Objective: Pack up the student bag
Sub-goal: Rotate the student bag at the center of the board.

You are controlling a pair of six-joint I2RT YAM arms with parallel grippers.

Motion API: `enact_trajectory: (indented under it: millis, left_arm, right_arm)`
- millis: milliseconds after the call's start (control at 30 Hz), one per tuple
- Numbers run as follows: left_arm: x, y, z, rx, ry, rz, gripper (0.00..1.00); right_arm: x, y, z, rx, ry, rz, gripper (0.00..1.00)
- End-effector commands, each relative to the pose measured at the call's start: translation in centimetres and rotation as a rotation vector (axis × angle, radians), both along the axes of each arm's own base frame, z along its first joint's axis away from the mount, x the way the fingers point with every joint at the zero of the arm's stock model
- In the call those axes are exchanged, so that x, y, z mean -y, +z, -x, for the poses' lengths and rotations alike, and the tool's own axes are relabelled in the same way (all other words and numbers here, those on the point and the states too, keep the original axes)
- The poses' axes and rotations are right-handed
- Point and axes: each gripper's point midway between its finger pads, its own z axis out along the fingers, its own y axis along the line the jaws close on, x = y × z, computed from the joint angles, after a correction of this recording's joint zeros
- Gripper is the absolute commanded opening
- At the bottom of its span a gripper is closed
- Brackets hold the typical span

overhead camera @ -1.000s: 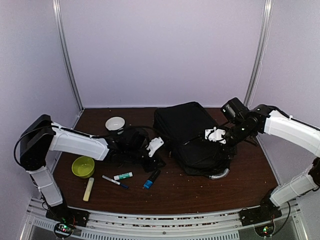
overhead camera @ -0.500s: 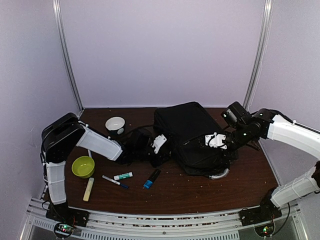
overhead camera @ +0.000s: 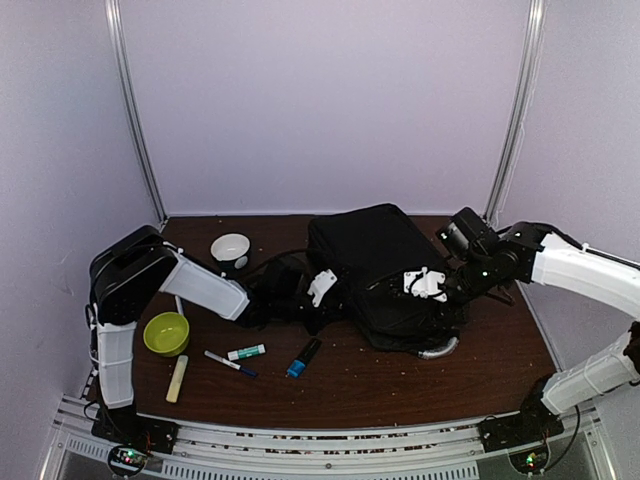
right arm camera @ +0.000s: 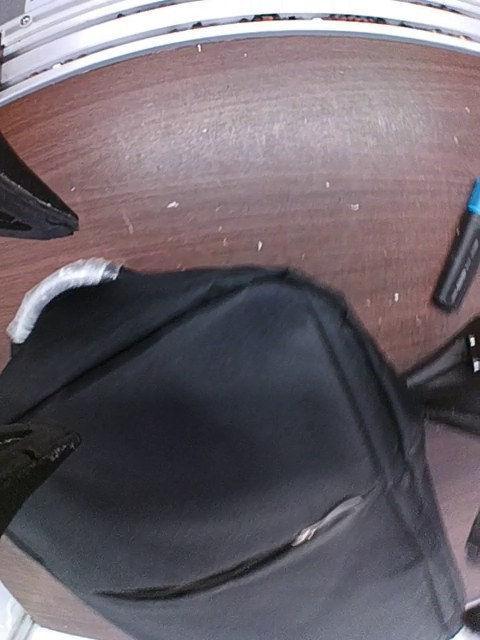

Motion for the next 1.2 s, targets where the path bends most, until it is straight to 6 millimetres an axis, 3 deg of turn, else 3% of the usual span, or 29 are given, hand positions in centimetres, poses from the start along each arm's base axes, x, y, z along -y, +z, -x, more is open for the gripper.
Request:
enact_trajectory:
  millis: [0,100,233,367,533,633,733,867,1000,1067,1167]
  left_arm:
    - [0.3,2.5,2.2,-0.031,-0.061,0.033,0.00]
    - [0.1,3.0,3.8,-0.068,-0.093,0.028,0.00]
    - [1.3,3.5,7.4,-0.161,-0.218,0.008,0.00]
    - [2.3,4.4,10.9,-0.200,-0.330,0.038,0.00]
    - [4.5,6.7,11.1,-0.207,-0.371,0.177,0.00]
    - [6.3,8.2,11.1,-0.195,-0.396,0.261,0.00]
    - [8.5,8.1,10.9,-0.179,-0.410,0.237,0.00]
    - [11.7,7.8,9.8,-0.149,-0.399,0.211,0.00]
    - [14.3,8.0,8.3,-0.137,-0.395,0.232,0.03]
    - [14.7,8.8,8.1,-0.142,-0.397,0.229,0.17]
    - [12.4,9.0,9.3,-0.137,-0.397,0.196,0.41]
  right_arm:
    - [-1.6,-2.3,0.3,0.018,0.014,0.018,0.64]
    - [-2.4,-3.2,-0.6,0.041,0.002,0.004,0.66]
    - [-3.0,-4.7,-2.6,0.073,-0.050,0.034,0.66]
    - [-3.6,-5.3,-4.6,0.118,-0.094,0.030,0.59]
    - [-4.6,-5.2,-4.9,0.074,-0.110,-0.029,0.42]
    - [-3.4,-4.0,-5.2,0.079,-0.149,-0.060,0.41]
    - [-1.2,-2.2,-5.4,0.113,-0.190,-0.072,0.42]
    - [2.2,-0.3,-5.3,0.141,-0.275,-0.057,0.57]
    - [5.8,0.8,-4.6,0.127,-0.371,-0.065,0.62]
    - [6.8,0.6,-3.6,0.109,-0.378,-0.050,0.62]
    - [7.0,-0.6,-1.7,0.027,-0.372,-0.041,0.59]
